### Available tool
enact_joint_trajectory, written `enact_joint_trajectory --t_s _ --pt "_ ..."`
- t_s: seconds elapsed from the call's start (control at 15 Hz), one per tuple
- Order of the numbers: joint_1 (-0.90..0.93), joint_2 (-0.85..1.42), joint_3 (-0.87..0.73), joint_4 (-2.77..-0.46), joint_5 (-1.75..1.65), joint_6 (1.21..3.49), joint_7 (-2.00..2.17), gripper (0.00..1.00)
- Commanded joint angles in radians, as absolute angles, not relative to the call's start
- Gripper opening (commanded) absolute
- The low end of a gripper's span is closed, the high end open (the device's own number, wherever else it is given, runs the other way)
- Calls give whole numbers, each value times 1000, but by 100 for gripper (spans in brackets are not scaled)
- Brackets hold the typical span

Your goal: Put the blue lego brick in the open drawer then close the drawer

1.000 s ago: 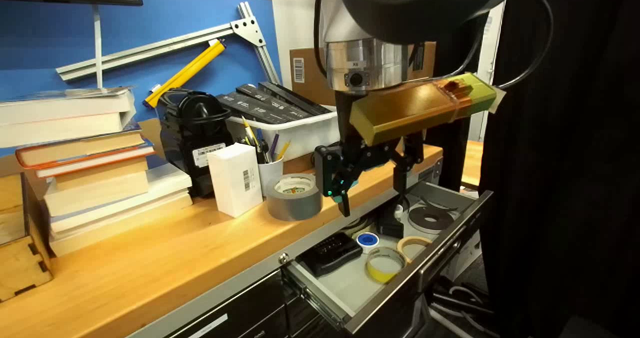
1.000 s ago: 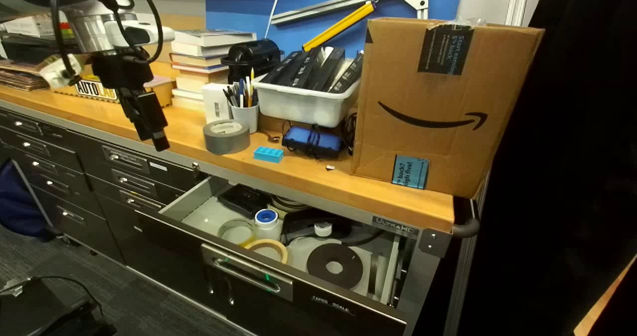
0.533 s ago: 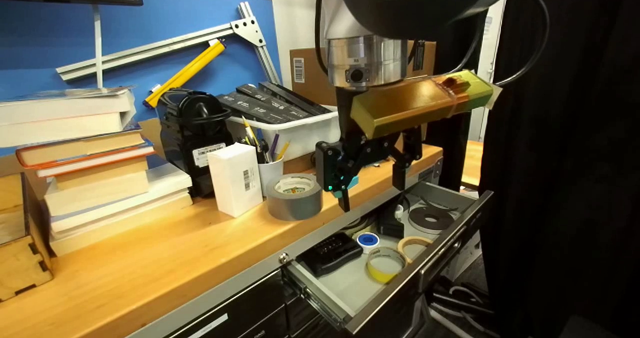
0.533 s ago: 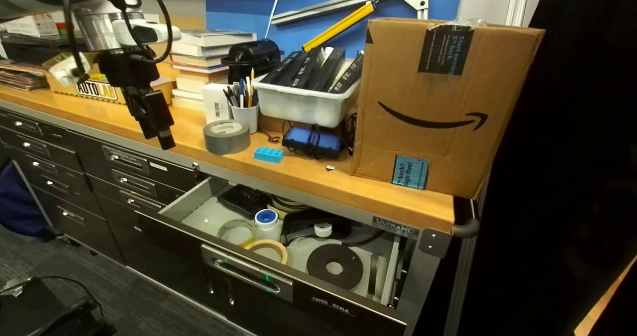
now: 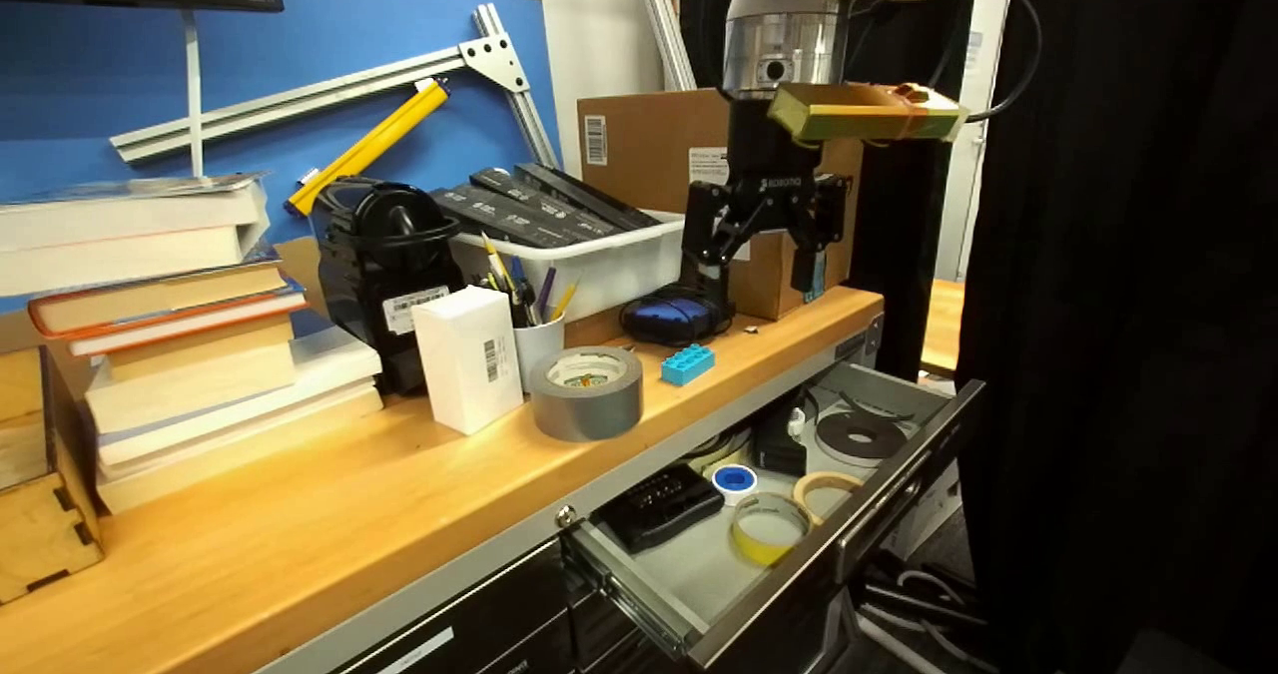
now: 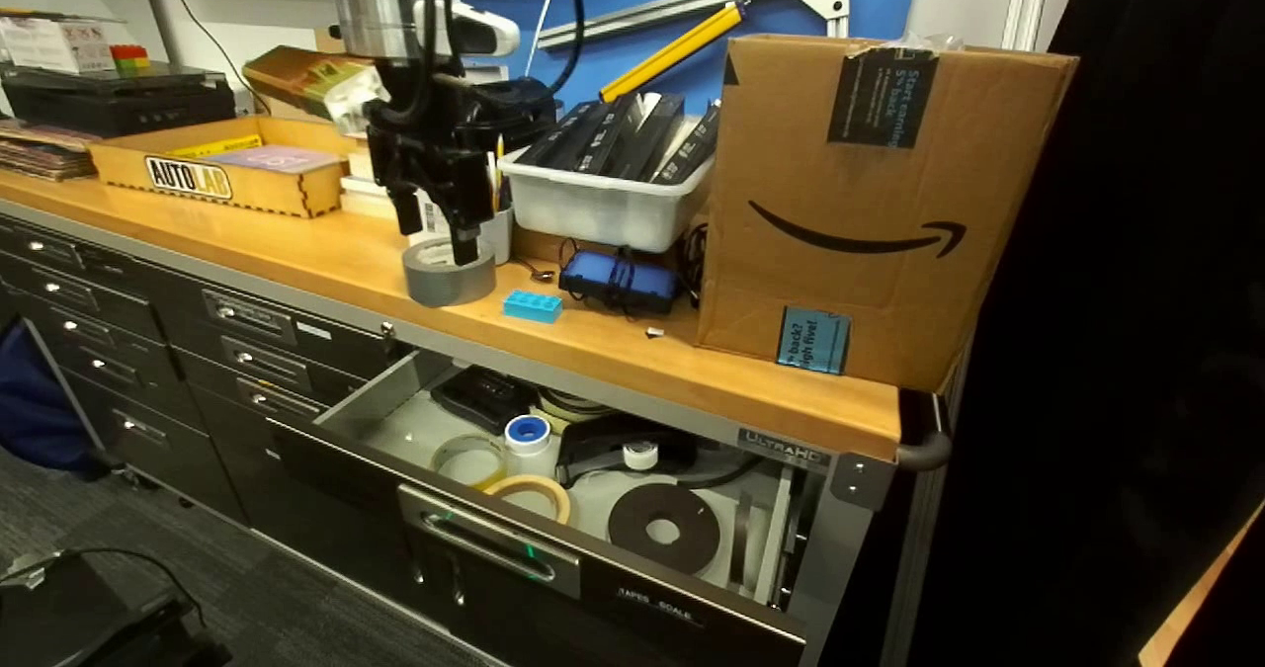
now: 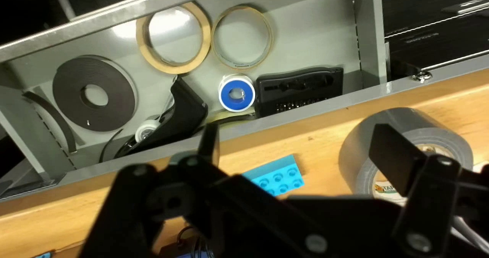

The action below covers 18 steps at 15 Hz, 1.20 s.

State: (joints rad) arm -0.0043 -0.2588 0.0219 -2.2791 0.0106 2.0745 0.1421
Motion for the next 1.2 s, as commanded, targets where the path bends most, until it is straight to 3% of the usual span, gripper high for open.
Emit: enact_joint_trajectory --t_s 0.0,0.87,1.13 --pt "-6 -237 14 -2254 18 2062 128 100" --pt "-21 -71 -30 -2184 -13 2093 -138 100" --pt "40 105 47 -2071 -59 2228 46 100"
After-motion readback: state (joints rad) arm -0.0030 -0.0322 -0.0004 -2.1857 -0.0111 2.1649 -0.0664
